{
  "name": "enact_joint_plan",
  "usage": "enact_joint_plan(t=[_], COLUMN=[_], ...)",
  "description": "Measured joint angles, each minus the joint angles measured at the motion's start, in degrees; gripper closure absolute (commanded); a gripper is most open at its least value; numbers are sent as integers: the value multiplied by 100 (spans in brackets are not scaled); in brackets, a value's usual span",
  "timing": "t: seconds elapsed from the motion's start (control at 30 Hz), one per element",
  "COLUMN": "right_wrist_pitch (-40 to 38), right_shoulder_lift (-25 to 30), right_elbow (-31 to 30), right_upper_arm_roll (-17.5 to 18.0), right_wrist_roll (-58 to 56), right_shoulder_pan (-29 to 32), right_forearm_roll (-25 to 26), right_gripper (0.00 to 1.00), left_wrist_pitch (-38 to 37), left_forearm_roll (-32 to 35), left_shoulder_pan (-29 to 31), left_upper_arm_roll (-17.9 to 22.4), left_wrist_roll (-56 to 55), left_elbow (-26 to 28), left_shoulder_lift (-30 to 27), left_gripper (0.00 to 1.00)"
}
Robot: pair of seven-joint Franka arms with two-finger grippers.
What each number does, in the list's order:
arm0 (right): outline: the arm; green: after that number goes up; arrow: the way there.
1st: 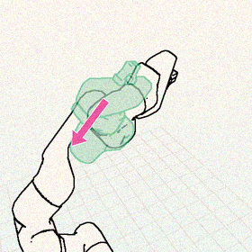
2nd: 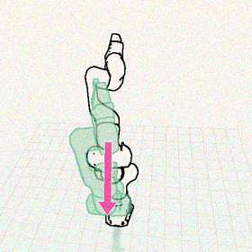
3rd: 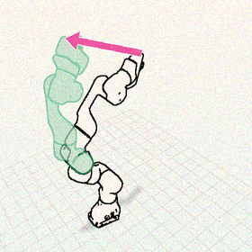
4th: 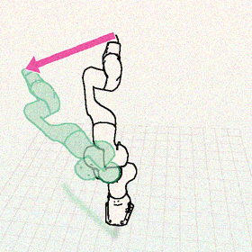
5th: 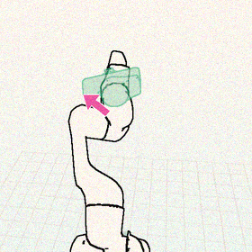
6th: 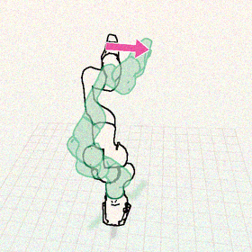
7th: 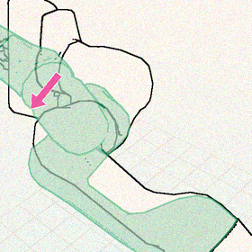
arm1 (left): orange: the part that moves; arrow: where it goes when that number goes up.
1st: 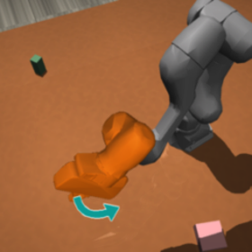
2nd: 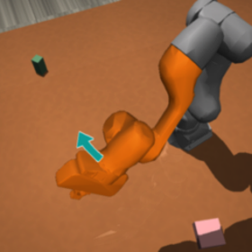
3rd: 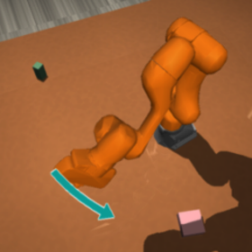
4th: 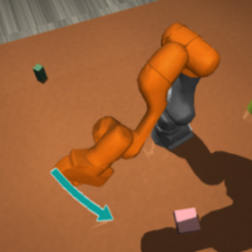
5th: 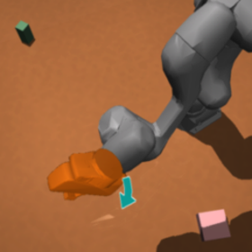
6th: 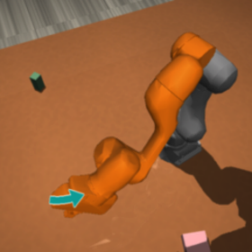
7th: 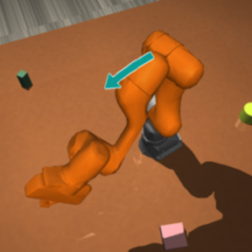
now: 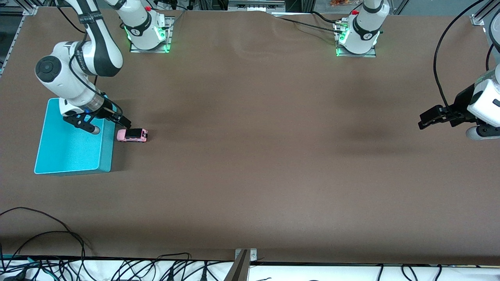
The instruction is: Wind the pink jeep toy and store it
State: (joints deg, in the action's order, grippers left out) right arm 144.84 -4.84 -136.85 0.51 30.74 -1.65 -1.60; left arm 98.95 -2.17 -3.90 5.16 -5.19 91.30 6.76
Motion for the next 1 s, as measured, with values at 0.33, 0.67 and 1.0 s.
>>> enact_joint_plan(t=[0.33, 0.67, 1.0], right_wrist_pitch=[546, 1083, 1260], right_shoulder_lift=[-456, -982, -1226], right_elbow=[-22, -19, 56], right_upper_arm_roll=[115, 180, 180], right_wrist_roll=[1904, 3424, 3813], right_shoulder_pan=[-6, -16, -16], right_forearm_roll=[-1, -1, -1], right_gripper=[0, 0, 0], left_wrist_pitch=[0, 0, 0], left_forearm_roll=[0, 0, 0], left_shoulder_pan=[1, 1, 1], left_upper_arm_roll=[0, 0, 0], left_wrist_roll=[0, 0, 0], left_elbow=[9, 9, 9], left_shoulder_lift=[34, 40, 40], left_gripper=[0, 0, 0])
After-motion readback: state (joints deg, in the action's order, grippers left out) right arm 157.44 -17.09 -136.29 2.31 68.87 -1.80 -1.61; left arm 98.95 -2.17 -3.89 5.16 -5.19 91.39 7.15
